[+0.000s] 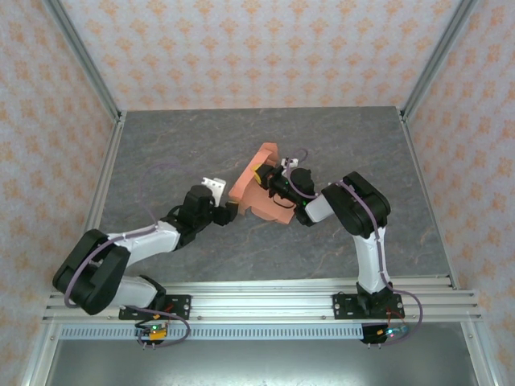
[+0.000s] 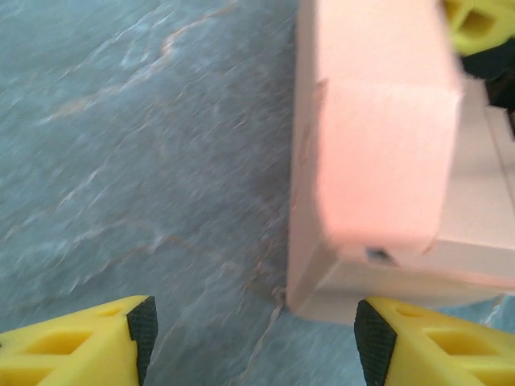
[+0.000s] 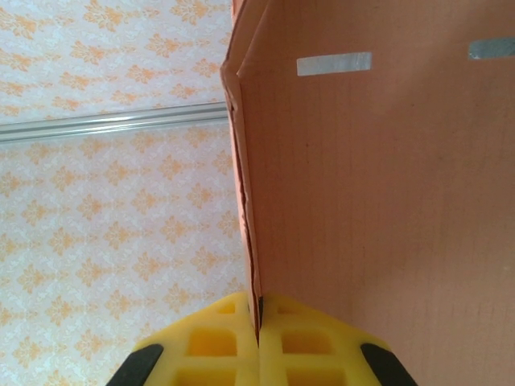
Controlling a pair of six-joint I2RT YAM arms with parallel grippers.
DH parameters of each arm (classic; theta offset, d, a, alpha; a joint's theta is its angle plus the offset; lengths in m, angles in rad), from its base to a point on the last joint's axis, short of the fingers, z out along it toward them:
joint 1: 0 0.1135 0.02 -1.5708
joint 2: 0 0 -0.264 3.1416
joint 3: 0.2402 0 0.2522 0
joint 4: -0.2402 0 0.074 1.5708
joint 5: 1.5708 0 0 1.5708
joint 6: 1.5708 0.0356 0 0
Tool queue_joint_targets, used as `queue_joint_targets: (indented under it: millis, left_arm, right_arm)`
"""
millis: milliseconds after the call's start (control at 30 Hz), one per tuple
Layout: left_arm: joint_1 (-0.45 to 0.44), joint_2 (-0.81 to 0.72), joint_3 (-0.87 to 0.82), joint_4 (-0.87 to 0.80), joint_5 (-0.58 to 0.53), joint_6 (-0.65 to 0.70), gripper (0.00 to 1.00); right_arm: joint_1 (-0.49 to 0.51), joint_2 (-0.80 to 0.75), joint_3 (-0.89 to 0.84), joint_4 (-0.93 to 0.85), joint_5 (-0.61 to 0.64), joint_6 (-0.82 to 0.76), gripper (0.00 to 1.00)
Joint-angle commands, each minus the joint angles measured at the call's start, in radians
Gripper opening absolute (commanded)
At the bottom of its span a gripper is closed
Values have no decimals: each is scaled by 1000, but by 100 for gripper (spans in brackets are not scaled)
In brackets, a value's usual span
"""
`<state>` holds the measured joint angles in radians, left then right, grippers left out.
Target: Fold the paper box
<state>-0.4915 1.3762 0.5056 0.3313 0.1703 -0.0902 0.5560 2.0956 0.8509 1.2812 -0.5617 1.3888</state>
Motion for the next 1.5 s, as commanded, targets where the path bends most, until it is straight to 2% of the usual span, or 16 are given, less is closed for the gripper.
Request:
queue_joint_targets:
  millis: [0,300,400,567,767,800,900,967,1067,1233,1367,1433,1467]
  left_arm:
    - [-30,47,58,37,35,47,66]
    - [-84,137,108,38,-20,27,54]
    - [-84,131,109,49,-9,27,50]
    - [-84,126,117,49,42,33,50]
    - [-85,16,72,-13,112,70,63]
    - [-84,-12,57,-42,121,92,70]
    - [-86,-83,-6,-94,32,122,79]
    - [-84,-117,-59,-42,-55,101,81]
    - [-84,-114,-91,11,-110,91,81]
    - [-91,-12,-12,-48,-101,154,75]
    - [-99,45,28,-8,-123,177,74]
    - [-100,71,49,12,-109,172,70]
    - [-101,88,63,17,-103,170,65]
  right_arm:
    - [4,17,-13,49,-3,12,5]
    - [5,23,-24,87,32,39,5]
    - [5,26,-20,95,39,47,5]
    - [7,29,-17,102,48,54,5]
    - [9,39,-17,119,44,56,4]
    - [10,41,-16,118,38,53,4]
    - [9,52,-9,118,22,58,4]
    - [9,52,-1,115,7,58,4]
    - [9,51,6,108,-1,54,4]
    - [9,59,6,105,-5,54,4]
    - [10,62,2,116,-2,60,4]
    - [10,60,-3,118,1,58,4]
    - [10,59,-5,118,3,57,4]
